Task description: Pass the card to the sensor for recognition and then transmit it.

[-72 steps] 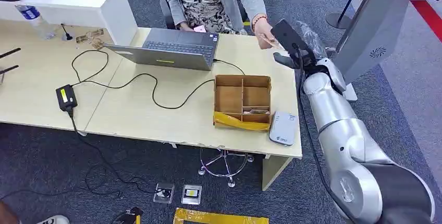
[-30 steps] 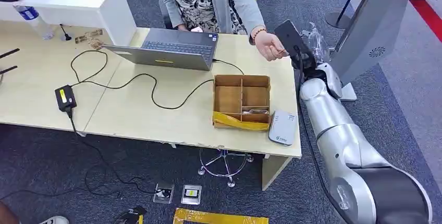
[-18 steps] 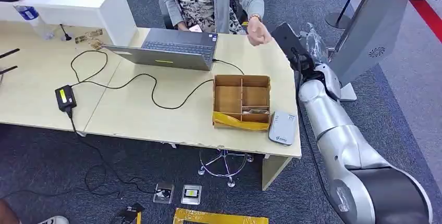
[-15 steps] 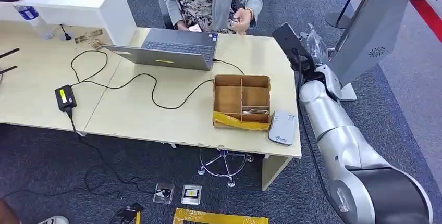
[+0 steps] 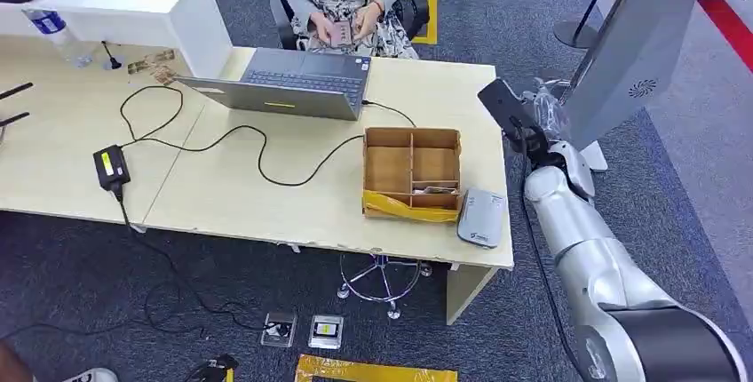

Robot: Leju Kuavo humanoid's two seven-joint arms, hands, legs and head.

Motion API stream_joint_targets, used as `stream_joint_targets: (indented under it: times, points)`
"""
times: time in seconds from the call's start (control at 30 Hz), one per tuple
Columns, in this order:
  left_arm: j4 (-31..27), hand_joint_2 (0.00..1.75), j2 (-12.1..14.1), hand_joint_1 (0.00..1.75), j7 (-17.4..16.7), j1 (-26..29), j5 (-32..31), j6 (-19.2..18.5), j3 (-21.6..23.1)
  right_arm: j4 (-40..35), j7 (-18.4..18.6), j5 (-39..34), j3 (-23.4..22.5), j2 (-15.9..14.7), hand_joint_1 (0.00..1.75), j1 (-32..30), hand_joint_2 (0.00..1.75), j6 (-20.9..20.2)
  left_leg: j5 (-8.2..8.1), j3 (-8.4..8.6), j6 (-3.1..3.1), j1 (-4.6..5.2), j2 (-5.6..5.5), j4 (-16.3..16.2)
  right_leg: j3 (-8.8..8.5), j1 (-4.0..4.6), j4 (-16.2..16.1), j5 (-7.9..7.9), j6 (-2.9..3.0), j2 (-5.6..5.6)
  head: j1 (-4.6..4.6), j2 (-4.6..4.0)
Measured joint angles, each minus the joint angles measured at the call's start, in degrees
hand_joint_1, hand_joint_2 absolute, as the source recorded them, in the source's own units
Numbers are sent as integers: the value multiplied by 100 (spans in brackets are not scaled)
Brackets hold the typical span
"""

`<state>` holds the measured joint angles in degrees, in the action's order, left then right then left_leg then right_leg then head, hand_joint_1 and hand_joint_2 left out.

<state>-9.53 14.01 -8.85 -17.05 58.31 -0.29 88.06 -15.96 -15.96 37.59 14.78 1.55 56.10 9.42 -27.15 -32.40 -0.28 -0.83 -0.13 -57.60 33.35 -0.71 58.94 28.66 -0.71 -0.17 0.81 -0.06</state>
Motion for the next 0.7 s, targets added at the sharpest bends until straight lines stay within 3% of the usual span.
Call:
stream_joint_targets:
  times: [0.37,0.7]
  points:
    - [0,0,44,0,96,189,199,140,-26,2,190,-26,216,-299,175,-100,175,-76,0,-1,0,-1,0,0,2,1,0,0,0,0,2,2]
    - [0,0,92,0,170,430,363,289,-63,2,-301,-326,280,-492,175,-355,175,-308,-1,-3,0,0,0,0,1,0,-1,0,0,0,2,2]
